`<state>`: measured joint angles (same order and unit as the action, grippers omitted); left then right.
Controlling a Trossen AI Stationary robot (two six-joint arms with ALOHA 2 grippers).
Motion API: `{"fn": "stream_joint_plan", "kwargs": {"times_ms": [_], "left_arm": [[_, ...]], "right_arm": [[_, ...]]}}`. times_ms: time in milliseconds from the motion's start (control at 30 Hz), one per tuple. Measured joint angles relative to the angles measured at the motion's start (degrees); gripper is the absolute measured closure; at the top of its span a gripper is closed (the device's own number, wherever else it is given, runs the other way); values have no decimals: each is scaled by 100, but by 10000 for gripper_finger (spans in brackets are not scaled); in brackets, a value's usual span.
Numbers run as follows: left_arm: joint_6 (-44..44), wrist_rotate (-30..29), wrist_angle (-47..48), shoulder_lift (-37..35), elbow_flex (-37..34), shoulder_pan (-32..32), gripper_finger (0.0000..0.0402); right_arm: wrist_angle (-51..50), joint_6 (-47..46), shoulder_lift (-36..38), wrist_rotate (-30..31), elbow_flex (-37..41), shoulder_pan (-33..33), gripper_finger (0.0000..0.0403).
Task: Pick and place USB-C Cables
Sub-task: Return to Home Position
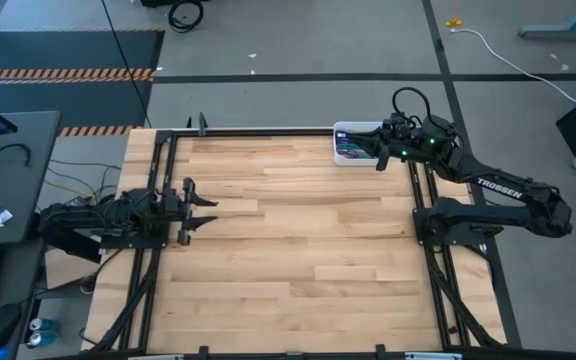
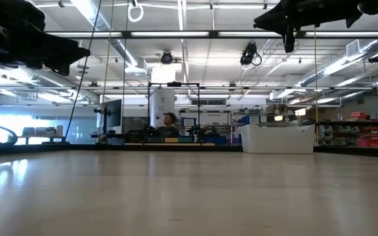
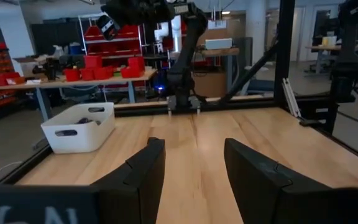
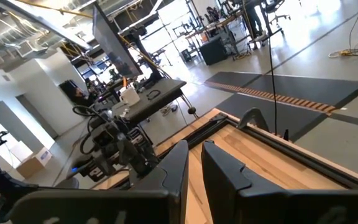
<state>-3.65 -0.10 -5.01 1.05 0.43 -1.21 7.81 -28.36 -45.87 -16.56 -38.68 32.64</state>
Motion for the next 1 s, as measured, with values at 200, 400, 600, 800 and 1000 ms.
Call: {"fn": "stream_joint_plan", "kwargs": {"times_ms": [200,400,600,800,1000], "left_arm": [[-1,-9,-36,3,0,0,230],[-4,-13,-53,3,-2,0,230],[-1,-28,-58,3,-2,0,230],[-4,-26,-45,5,-2,0,230],[-2,-26,-32,5,-2,0,230]], "right_arm": [[-2,0,0,0,0,0,353],[0,0,0,0,0,0,353],[-590,236,243,962,19,-730,353],[-964,1845,893,3205,755,-2485,353],[448,1952,1845,3071,2213,-3042,353]]}}
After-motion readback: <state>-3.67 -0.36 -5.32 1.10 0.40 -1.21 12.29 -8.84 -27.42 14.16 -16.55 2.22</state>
